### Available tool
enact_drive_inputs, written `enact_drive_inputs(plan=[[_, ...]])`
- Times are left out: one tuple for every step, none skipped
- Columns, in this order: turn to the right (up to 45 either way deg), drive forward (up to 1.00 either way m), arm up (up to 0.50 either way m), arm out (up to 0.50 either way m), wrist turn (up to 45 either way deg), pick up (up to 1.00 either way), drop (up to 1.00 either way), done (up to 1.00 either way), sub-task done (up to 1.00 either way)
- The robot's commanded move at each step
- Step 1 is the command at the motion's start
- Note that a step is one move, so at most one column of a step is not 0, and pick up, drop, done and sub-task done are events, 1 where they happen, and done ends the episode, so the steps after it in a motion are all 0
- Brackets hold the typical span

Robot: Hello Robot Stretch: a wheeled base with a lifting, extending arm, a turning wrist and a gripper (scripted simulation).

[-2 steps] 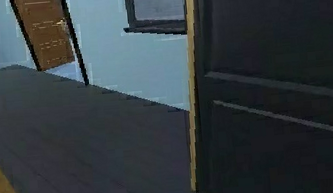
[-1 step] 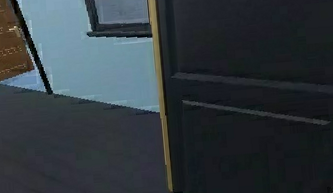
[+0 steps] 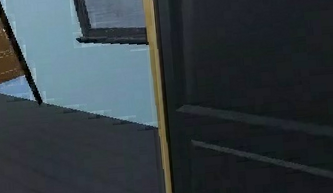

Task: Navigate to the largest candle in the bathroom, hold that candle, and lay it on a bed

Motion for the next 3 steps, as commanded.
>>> enact_drive_inputs(plan=[[-42.0,0.00,0.00,0.00,0.0,0.00,0.00,0.00,0.00],[0.0,1.00,0.00,0.00,0.0,0.00,0.00,0.00,0.00],[0.0,1.00,0.00,0.00,0.0,0.00,0.00,0.00,0.00]])
